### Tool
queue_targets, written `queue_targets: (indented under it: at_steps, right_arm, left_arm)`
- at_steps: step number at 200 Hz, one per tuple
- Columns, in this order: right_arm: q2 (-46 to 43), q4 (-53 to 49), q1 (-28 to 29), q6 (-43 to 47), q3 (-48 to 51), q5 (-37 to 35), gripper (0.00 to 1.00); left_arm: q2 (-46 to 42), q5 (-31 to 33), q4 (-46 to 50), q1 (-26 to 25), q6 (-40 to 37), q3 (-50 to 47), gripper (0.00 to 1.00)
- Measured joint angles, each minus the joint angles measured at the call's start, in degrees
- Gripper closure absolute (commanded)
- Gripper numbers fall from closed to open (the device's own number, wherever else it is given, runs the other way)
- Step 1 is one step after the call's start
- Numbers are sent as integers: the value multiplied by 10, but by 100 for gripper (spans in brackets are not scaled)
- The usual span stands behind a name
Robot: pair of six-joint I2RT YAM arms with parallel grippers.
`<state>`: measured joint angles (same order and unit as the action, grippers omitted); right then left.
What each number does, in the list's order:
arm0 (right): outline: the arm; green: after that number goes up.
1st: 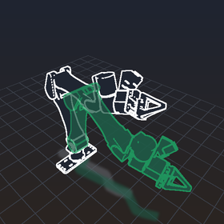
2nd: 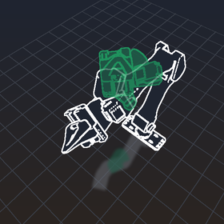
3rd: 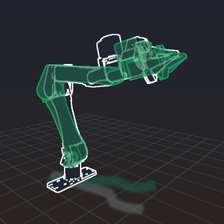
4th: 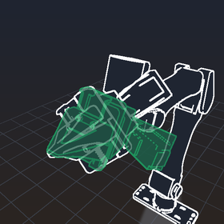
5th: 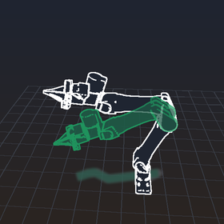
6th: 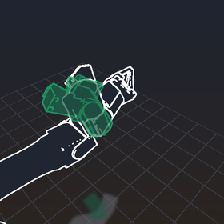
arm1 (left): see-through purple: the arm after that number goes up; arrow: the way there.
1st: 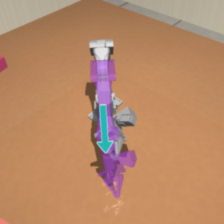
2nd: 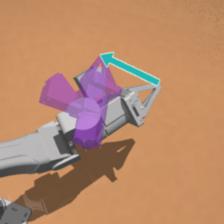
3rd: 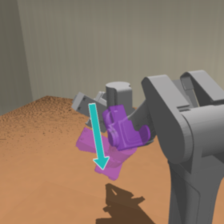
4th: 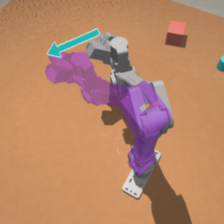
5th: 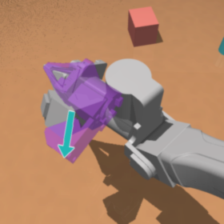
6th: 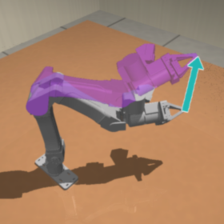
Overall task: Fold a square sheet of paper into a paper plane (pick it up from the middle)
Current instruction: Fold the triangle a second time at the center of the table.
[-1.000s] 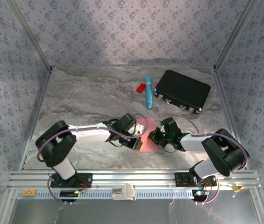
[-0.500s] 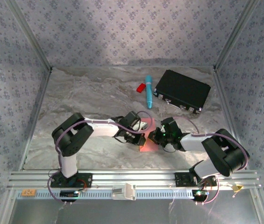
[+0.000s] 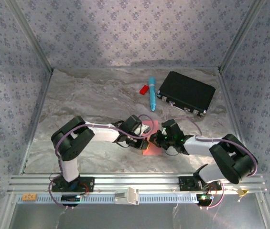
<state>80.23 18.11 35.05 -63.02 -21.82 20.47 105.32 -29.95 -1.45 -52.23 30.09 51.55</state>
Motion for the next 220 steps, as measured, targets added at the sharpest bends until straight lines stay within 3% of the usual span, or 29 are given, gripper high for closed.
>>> queue_targets:
  at_steps: [125,181,220]
  right_arm:
    - [17,29,-151,22,21,43,100]
    - [-94,-14,-83,21,21,1,100]
    - [-65,-6,-23,11,21,-5,100]
  left_arm:
    - [0,2,-1,1,-2,0,100]
    - [0,1,0,4,-2,0,100]
    - [0,0,1,5,-4,0,100]
